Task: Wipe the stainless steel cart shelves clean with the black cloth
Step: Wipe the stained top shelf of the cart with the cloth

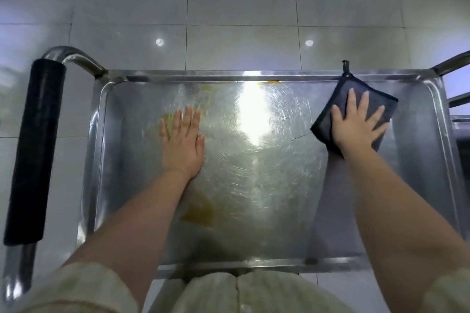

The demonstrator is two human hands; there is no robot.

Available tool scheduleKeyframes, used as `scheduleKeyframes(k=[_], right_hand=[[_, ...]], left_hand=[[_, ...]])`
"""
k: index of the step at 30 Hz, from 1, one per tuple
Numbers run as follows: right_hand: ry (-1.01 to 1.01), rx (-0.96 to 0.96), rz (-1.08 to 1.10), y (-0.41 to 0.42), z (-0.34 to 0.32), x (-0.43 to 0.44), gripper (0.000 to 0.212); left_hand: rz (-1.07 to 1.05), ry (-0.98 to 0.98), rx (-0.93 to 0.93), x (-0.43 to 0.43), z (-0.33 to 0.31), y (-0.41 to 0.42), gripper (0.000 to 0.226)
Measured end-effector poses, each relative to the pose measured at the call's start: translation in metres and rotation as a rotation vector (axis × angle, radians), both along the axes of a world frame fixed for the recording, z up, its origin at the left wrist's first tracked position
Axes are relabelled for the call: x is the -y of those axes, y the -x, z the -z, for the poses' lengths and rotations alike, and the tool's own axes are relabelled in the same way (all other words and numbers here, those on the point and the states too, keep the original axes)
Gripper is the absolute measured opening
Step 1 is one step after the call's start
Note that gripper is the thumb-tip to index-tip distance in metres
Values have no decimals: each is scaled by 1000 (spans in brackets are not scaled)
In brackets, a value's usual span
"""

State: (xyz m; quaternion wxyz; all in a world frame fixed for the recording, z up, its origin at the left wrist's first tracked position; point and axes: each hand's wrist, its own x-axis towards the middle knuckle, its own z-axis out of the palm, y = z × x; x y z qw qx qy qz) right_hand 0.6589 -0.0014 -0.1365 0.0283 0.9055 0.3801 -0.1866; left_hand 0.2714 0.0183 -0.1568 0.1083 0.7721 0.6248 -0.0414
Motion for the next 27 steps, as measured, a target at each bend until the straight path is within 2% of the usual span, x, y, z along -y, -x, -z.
scheduleKeyframes(k=[3,5,8,12,14,18,24,27], right_hand=[[-11,10,89,28,2,-17,64],[-32,11,23,65,3,-38,64],[-54,12,-274,147,6,-67,64],[-78,-62,-844,250,6,-69,59],[-97,-74,-907,254,6,-70,57],[-123,-28,-772,204,8,-68,58],[-68,34,-344,78,4,-38,58],[-44,22,-214,55,2,-30,57]], left_hand=[[0,13,-6,-2,-1,1,58],[7,15,-11,-3,-1,2,59],[15,-7,-14,-4,-2,2,59],[25,1,-100,-3,-1,4,70],[14,11,-91,-2,-2,4,73],[11,14,-40,-2,-3,-2,62],[4,28,-31,-4,-1,-2,61],[-5,27,-20,-5,-1,-3,61]])
